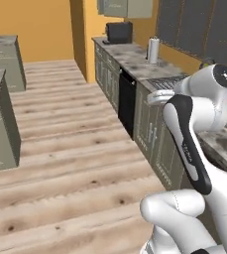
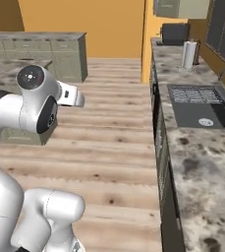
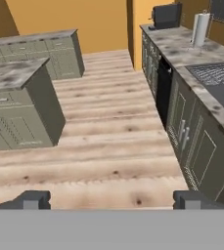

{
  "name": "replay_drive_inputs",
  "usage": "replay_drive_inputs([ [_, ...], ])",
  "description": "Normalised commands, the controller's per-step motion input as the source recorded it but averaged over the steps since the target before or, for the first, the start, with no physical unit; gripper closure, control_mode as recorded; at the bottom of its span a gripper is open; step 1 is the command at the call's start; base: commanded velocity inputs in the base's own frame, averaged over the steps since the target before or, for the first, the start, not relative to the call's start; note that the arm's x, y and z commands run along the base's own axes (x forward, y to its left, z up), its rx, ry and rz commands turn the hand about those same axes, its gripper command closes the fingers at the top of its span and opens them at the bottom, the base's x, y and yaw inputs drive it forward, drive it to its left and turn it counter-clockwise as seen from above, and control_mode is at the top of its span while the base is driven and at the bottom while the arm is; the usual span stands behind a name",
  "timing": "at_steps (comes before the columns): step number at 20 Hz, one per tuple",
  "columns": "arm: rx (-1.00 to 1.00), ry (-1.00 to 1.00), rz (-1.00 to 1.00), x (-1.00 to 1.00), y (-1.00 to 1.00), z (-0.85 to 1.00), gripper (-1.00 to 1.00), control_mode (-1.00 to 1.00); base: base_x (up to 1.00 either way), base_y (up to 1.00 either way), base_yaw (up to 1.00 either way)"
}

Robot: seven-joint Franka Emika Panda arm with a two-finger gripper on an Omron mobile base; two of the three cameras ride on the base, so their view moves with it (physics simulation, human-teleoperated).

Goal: Close all open cabinet doors.

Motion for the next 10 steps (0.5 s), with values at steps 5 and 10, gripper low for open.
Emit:
replay_drive_inputs([
  [5,0.0,0.0,0.0,0.0,0.0,0.0,-1.0,1.0,0.82,0.2,0.13],
  [10,0.0,0.0,0.0,0.0,0.0,0.0,-1.0,1.0,0.85,0.21,0.1],
])
